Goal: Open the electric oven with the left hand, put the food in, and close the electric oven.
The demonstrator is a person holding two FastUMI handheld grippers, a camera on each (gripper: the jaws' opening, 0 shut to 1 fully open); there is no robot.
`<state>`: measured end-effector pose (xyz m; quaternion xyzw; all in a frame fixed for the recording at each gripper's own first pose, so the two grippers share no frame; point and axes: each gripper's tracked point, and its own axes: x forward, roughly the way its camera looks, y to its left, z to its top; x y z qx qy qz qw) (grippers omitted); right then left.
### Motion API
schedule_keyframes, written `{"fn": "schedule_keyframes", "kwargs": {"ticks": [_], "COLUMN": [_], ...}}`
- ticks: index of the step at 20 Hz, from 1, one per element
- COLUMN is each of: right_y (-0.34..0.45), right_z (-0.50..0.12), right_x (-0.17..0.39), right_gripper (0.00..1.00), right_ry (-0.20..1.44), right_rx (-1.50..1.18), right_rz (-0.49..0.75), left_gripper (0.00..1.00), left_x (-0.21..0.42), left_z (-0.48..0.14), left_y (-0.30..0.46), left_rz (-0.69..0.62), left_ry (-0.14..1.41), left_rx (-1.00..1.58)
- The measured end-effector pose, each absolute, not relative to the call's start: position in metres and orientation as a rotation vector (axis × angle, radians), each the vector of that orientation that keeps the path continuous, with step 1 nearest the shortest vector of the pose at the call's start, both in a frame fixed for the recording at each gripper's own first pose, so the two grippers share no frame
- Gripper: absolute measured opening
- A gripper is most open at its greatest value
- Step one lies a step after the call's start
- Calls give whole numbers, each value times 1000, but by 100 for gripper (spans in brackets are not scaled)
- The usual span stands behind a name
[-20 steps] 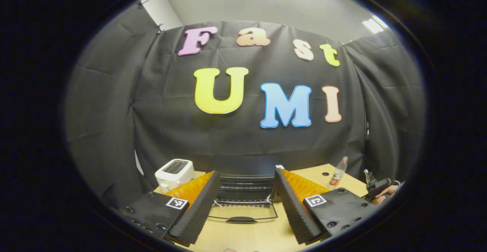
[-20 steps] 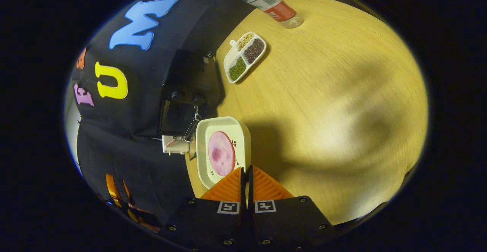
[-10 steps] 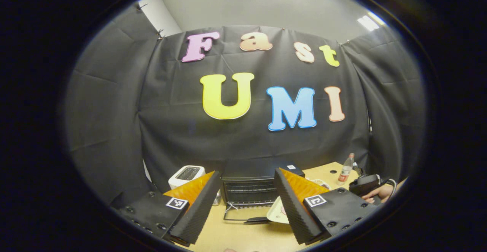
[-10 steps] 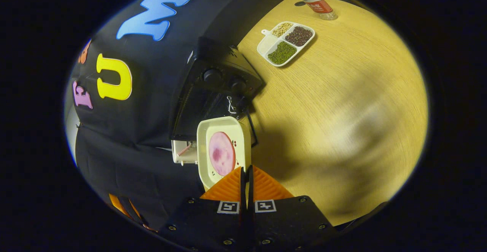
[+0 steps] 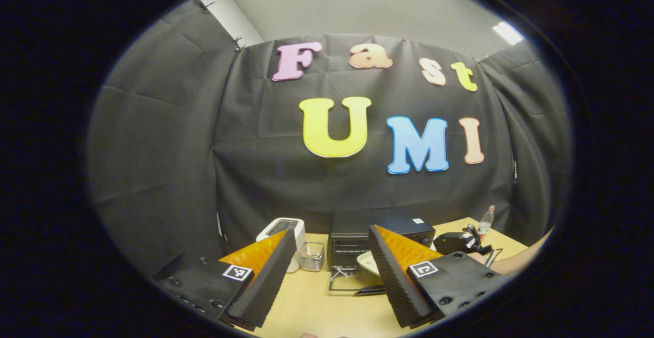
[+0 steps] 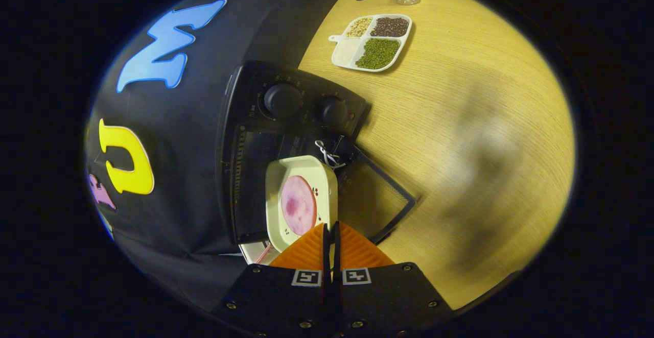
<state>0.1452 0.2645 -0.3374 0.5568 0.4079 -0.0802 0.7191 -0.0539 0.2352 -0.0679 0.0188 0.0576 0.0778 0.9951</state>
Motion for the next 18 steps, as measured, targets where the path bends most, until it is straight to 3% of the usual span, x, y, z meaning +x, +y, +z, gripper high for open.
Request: {"fn": "schedule_keyframes", "kwargs": {"ticks": [1,3,6,8,9,10,14,15,16,18], "right_y": [270,280,293,302,305,307,315,317,318,319], "right_z": [-339,-344,-350,-355,-355,-355,-363,-363,-362,-361], "right_x": [158,181,209,224,231,237,256,260,263,267], "right_gripper": [1,1,1,1,1,1,2,2,3,4], "right_ry": [879,833,765,728,702,680,635,628,619,608], "right_rx": [1261,1313,1376,1446,1477,1493,1547,1562,1570,1572], "right_rz": [-207,-269,-359,-411,-427,-443,-481,-476,-467,-450], "left_gripper": [100,96,100,92,100,100,96,100,96,100], "left_x": [-58,-69,-85,-92,-95,-99,-105,-107,-106,-105], "left_z": [-67,-66,-69,-71,-72,-71,-74,-74,-74,-74], "left_y": [244,262,289,302,308,314,325,324,324,320], "left_rz": [172,209,261,290,303,314,336,338,340,331], "left_ry": [118,123,139,156,162,164,183,185,183,186], "left_rx": [39,42,45,48,52,57,61,61,64,65]}}
